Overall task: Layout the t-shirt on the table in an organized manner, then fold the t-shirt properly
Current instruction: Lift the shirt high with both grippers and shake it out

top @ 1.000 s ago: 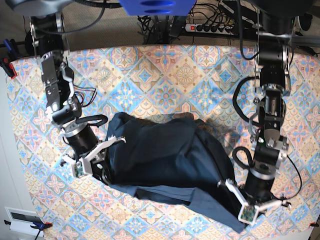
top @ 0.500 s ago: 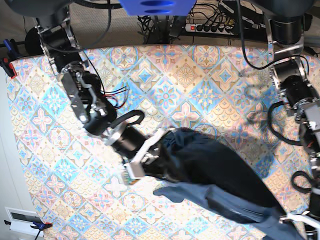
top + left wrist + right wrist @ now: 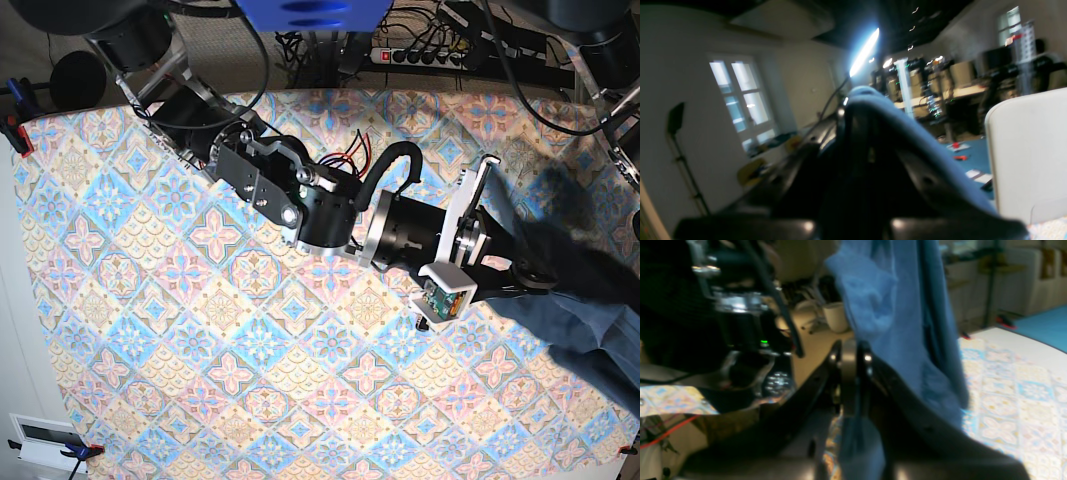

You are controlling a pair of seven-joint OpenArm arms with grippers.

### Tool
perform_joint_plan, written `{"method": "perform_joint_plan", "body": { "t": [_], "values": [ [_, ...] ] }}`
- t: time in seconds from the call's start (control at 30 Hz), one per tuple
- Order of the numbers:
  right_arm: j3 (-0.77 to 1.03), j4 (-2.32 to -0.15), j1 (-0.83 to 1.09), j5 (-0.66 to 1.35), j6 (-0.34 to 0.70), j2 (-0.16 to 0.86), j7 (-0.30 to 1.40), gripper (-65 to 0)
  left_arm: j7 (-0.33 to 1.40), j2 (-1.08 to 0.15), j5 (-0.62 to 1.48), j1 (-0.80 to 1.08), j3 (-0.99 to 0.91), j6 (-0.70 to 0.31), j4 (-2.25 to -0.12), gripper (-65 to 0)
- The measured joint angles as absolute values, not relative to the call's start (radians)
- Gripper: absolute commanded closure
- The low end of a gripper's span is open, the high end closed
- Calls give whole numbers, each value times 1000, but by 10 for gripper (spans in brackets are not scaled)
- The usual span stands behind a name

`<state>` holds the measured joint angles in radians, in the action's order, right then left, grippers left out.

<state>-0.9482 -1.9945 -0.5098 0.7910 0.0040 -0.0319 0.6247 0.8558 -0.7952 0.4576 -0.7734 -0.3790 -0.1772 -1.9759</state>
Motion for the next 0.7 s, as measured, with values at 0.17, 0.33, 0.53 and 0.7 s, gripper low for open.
{"method": "perform_joint_plan", "body": {
  "t": [0.17,0.33,0.53,0.7],
  "values": [
    [-825,-1995,-445,791,1,34,626,-4,849,-712,405,-773,-211,-164,-1955,0],
    [-678,-1991,-340,782,-7,182,623,-4,873,-488,263,-714,-60,-181,-1862,0],
    [-474,-1988,-158,786,-1,303,629,-4,793,-308,122,-714,97,-174,-1657,0],
    [-295,-1988,-45,785,-3,364,628,-4,595,-192,-17,-690,224,-181,-1426,0]
  ]
}}
